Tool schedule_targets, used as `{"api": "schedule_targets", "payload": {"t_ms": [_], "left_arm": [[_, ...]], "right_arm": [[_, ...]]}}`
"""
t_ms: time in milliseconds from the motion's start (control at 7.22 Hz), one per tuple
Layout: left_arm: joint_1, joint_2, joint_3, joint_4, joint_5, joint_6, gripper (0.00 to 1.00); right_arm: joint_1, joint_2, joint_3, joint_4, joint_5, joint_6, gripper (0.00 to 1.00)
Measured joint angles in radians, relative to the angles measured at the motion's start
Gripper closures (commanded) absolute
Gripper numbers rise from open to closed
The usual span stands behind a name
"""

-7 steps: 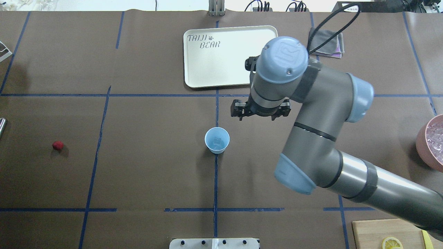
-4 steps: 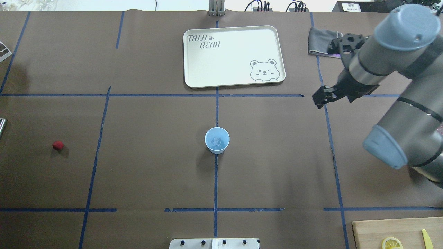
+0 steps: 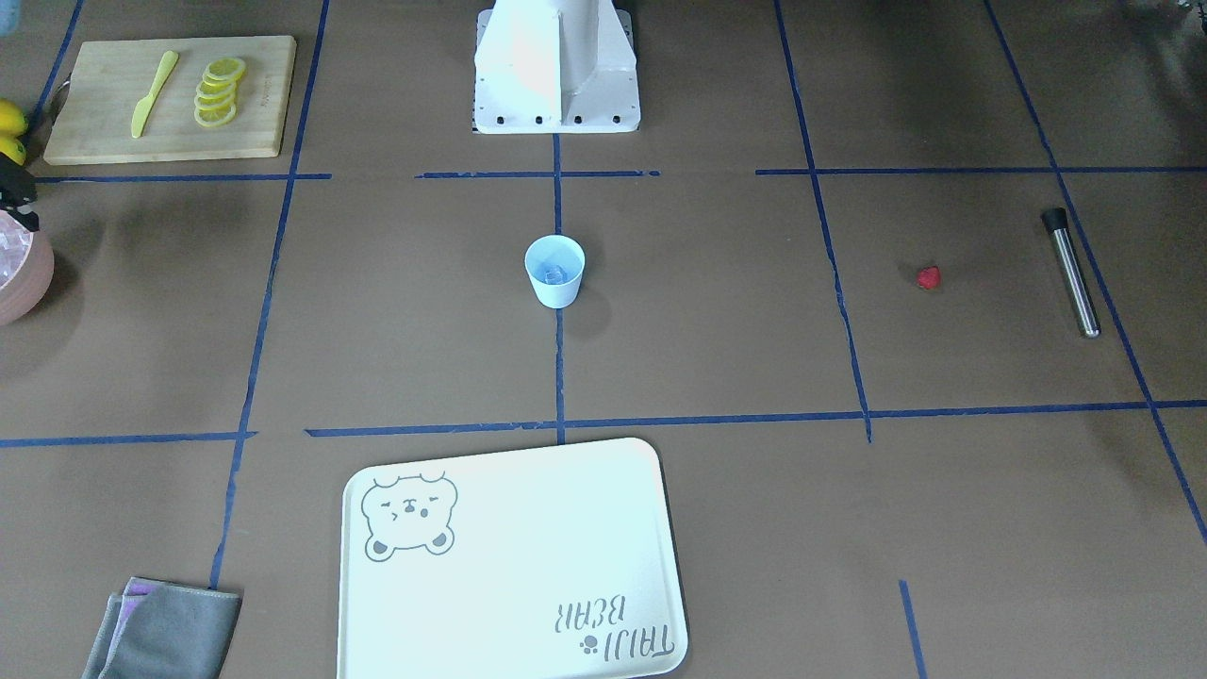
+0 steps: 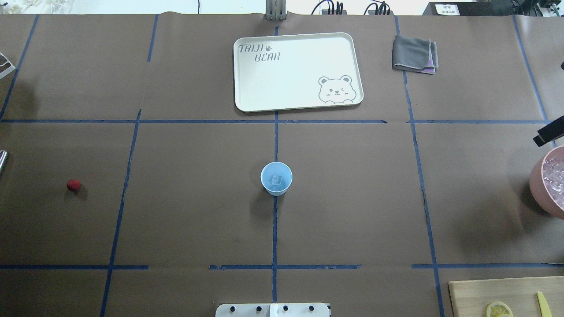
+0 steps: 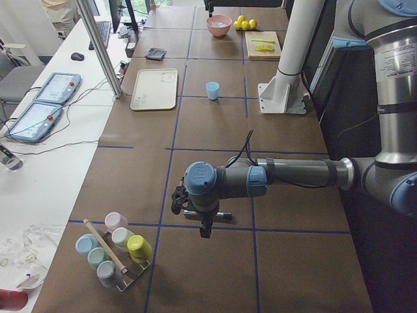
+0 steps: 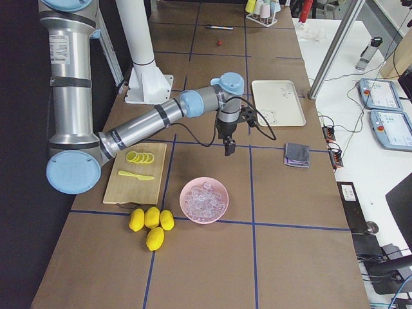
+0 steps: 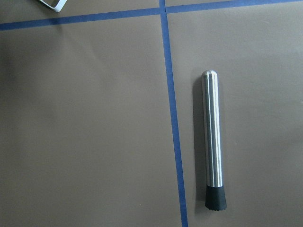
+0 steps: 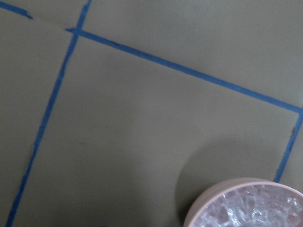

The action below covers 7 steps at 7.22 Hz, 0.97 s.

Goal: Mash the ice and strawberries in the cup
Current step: 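Move the right gripper back to the pink bowl, then grasp a third ice cube from the pink bowl with the right gripper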

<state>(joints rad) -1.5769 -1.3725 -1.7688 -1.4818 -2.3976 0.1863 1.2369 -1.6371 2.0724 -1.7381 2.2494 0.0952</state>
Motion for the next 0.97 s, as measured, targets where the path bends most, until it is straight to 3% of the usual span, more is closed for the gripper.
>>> {"api": "schedule_targets", "payload": {"t_ms": [415,969], "left_arm": [[0.004,0.001,-0.001,0.000,0.000,0.001,0.00],[0.020,0.001,0.000,0.000,0.000,-0.001,0.00]], "right_arm": [[0.040,-0.181,-0.080,0.260,0.010,-0.045,0.06],[0.037,-0.278,-0.218,0.564,-0.034,0.101,0.10]]}}
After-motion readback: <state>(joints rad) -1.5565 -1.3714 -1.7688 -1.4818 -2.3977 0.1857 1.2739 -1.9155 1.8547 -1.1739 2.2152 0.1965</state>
